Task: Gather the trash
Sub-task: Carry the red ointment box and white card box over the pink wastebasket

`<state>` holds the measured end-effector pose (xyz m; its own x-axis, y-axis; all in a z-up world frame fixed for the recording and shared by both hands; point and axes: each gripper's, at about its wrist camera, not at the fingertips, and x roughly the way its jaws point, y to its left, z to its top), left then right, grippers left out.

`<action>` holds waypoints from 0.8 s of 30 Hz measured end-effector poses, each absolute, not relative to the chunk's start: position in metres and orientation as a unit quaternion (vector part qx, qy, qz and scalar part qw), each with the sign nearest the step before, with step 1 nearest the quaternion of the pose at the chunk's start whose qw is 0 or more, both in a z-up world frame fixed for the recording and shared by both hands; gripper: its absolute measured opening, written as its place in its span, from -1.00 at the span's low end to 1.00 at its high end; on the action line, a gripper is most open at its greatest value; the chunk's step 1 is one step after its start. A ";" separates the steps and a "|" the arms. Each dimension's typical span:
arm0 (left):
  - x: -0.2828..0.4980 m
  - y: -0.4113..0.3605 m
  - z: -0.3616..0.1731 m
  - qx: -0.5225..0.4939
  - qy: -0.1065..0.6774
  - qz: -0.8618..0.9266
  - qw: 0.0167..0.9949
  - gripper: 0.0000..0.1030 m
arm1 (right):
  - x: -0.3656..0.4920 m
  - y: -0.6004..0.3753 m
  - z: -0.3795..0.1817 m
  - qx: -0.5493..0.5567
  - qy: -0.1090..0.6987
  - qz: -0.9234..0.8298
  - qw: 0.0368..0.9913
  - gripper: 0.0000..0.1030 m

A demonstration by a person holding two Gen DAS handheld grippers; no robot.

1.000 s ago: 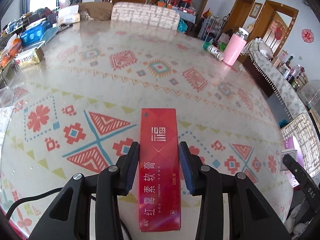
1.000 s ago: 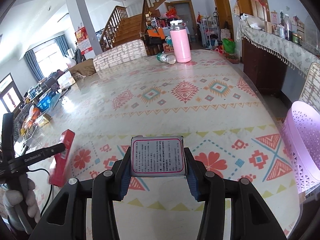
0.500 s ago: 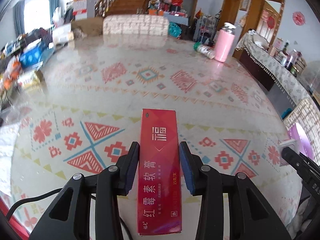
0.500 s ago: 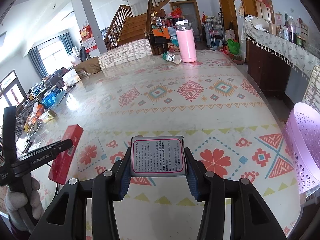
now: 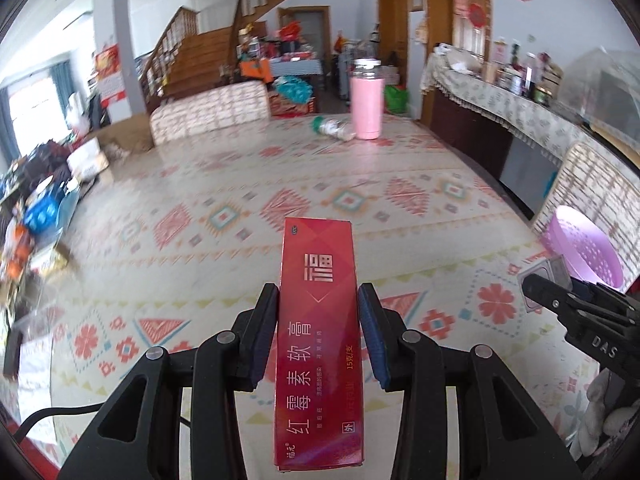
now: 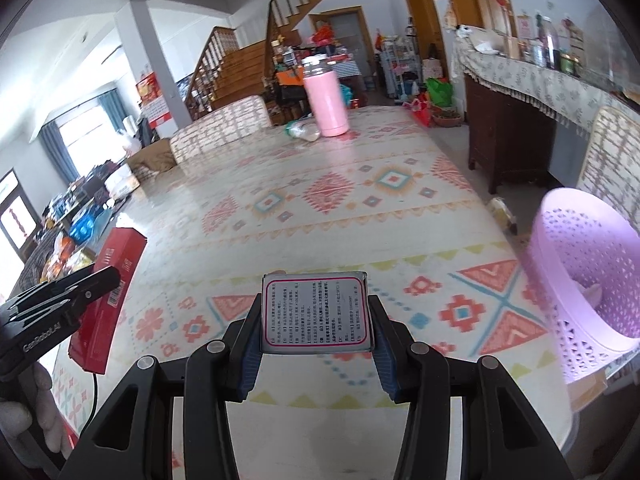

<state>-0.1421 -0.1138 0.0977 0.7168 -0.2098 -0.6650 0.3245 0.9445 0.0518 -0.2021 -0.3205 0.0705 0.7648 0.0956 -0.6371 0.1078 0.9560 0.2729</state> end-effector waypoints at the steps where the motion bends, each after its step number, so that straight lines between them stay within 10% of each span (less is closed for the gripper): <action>1: -0.143 -0.120 0.099 0.088 0.345 -0.150 0.922 -0.23 | -0.204 -0.327 0.071 0.153 0.342 -0.007 0.927 0.00; 24: -0.142 -0.260 0.098 0.165 0.336 -0.238 0.896 -0.23 | -0.256 -0.467 0.080 0.199 0.307 -0.121 0.923 0.00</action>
